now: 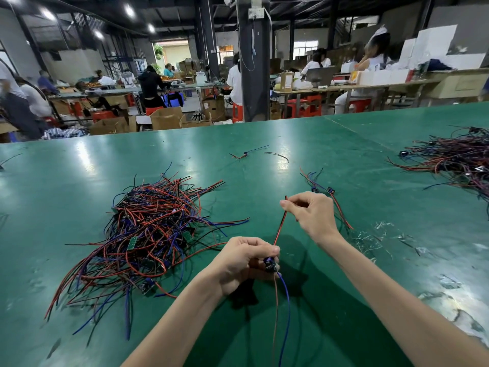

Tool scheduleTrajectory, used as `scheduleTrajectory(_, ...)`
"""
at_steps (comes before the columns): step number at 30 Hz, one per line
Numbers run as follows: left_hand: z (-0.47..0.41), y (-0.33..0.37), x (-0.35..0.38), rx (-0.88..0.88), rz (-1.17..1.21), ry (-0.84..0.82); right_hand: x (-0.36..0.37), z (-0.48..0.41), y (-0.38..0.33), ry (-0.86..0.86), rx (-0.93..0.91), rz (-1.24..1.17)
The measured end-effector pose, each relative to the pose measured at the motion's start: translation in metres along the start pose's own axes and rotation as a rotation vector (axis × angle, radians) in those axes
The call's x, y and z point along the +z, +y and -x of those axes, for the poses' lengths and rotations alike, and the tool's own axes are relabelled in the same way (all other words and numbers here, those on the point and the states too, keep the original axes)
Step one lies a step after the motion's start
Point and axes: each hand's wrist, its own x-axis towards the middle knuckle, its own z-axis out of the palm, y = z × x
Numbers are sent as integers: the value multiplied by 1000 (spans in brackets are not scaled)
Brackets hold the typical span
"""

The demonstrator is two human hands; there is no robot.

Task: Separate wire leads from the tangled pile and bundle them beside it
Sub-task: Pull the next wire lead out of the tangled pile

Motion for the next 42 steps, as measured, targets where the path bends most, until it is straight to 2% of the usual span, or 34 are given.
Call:
scheduleTrajectory(3,1,1,0,1,9,-3,1,0,2,25,-4,-24)
scheduleTrajectory(6,3,1,-1,19,23,14,-1,0,2,-14,231,-246)
scheduleTrajectory(9,4,1,-2,54,73,57,-5,3,-9,-173,538,-582)
scheduleTrajectory(11,2,2,-3,86,122,102,-7,7,-16,-345,633,-632)
scheduleTrajectory(14,-1,3,-5,126,135,158,0,24,-28,-617,603,-547)
scheduleTrajectory(17,0,1,-7,144,85,193,7,36,-37,-687,522,-497)
scheduleTrajectory(21,2,0,-4,126,66,176,8,36,-32,-595,509,-463)
scheduleTrajectory(24,2,-1,-1,89,73,138,10,32,-27,-440,439,-470)
scheduleTrajectory(30,6,-5,5,31,13,3,-1,10,-4,-181,323,-221)
scheduleTrajectory(33,6,-5,7,25,-10,-7,-1,6,4,-82,146,-43)
scheduleTrajectory(36,6,-3,6,29,9,0,5,8,5,47,-131,124)
scheduleTrajectory(39,6,-1,5,30,27,-2,8,9,3,102,-313,202)
scheduleTrajectory(41,6,-1,5,30,25,-3,6,8,2,87,-252,164)
scheduleTrajectory(42,7,-1,5,31,20,-6,4,7,2,52,-153,114)
